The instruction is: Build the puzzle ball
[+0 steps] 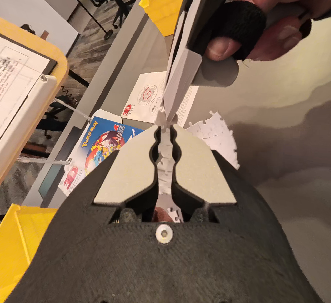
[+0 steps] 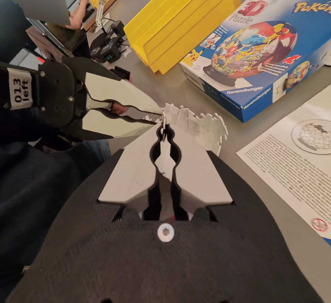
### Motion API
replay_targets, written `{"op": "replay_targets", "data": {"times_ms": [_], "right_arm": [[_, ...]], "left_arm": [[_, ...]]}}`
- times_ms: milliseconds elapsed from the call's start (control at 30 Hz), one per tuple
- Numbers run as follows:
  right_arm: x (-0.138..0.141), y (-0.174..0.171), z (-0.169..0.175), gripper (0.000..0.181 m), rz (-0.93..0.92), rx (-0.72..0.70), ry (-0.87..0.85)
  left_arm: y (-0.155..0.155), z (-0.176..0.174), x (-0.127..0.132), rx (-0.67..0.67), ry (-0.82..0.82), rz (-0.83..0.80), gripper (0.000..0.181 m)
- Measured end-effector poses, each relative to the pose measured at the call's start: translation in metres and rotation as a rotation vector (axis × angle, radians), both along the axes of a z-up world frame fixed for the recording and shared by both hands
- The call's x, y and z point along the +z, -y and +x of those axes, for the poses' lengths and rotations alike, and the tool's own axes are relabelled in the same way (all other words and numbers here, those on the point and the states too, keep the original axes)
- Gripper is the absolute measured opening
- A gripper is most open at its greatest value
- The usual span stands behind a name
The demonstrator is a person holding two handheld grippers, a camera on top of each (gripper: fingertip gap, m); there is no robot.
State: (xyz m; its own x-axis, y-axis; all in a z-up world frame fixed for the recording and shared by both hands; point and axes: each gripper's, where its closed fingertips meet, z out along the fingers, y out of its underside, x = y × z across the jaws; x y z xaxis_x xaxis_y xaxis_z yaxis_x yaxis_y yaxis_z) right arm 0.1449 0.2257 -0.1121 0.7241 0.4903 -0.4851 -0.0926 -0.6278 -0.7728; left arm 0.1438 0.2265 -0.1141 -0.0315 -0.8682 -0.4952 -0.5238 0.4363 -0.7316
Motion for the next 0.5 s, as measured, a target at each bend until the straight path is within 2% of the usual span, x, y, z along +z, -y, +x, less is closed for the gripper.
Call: {"op": "replay_targets", "data": {"times_ms": [33,167,233,333,400,500], "right_arm": [[-0.003,0.001,0.004,0.0,-0.007,0.003,0.03],[-0.004,0.013,0.011,0.0,-0.02,0.1,0.16],[0.0,0.018,0.005,0.0,-0.006,0.165,0.231],[0.003,0.021,-0.003,0.001,0.016,0.234,0.312],[0.002,0.021,-0.002,0.002,0.028,0.241,0.359],[0.003,0.016,0.002,0.009,0.046,0.193,0.338]], "left_arm": [[0.0,0.0,0.001,-0.002,0.003,-0.013,0.011],[-0.006,0.0,0.006,-0.054,-0.028,-0.109,0.022],[0.011,0.001,0.005,-0.166,-0.076,-0.241,0.025],[0.027,0.004,0.008,-0.252,-0.092,-0.335,0.017],[0.026,0.005,0.006,-0.25,-0.09,-0.365,0.012],[0.025,0.004,0.006,-0.23,-0.066,-0.452,0.007]]}}
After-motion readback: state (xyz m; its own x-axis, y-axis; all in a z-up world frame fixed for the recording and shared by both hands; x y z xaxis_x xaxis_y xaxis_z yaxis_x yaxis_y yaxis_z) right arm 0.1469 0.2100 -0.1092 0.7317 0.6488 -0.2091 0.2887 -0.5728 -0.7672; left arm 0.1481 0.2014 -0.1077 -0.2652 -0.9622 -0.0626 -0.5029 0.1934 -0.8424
